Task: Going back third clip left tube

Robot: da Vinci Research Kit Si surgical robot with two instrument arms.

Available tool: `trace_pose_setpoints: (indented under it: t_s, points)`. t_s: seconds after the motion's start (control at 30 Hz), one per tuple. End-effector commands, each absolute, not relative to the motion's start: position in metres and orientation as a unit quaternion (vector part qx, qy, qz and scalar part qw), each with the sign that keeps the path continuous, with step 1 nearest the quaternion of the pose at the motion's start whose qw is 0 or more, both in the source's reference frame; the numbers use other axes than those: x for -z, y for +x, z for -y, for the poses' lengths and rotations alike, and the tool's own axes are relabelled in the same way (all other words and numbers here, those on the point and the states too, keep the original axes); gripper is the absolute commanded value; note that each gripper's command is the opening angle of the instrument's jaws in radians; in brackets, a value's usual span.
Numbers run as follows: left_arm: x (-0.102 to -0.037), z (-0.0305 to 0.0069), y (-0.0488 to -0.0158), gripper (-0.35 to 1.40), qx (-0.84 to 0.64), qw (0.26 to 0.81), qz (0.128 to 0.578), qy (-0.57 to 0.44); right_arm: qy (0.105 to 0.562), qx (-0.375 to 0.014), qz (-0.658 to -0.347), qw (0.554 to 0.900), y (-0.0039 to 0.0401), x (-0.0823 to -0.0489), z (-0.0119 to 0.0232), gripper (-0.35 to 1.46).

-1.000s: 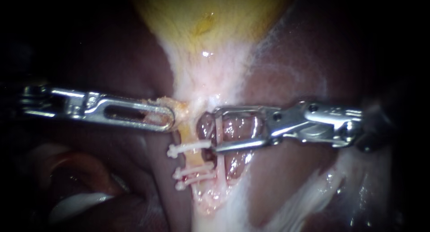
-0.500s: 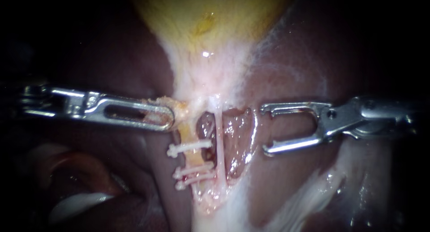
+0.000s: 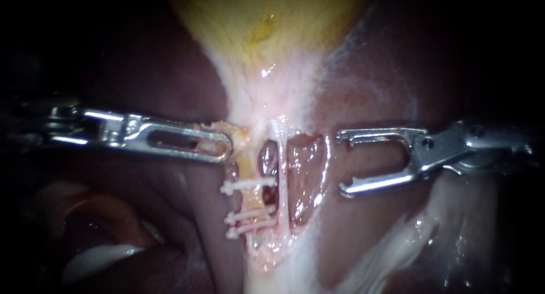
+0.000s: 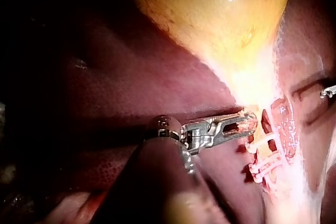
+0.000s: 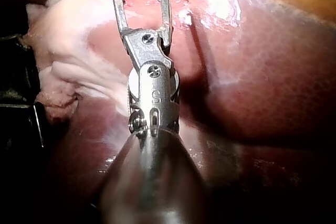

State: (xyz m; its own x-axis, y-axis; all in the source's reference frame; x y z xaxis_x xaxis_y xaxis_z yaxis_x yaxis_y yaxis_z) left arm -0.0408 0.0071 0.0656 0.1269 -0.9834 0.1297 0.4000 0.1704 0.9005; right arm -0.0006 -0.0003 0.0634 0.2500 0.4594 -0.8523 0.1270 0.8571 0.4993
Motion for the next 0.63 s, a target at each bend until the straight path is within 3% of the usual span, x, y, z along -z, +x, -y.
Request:
trace_pose_setpoints:
  t_s: [0.03,0.63]
  points:
    - [-0.0659,-0.0072,-0.041,-0.35,0.53,0.655,0.396,0.365,0.244,-0.11,-0.602,0.752,-0.0006,-0.0633,0.0004,0.5]
    - [-0.0678,-0.0071,-0.0423,-0.35,0.528,0.66,0.391,0.365,0.242,-0.109,-0.603,0.752,-0.0004,-0.0631,0.0003,0.5]
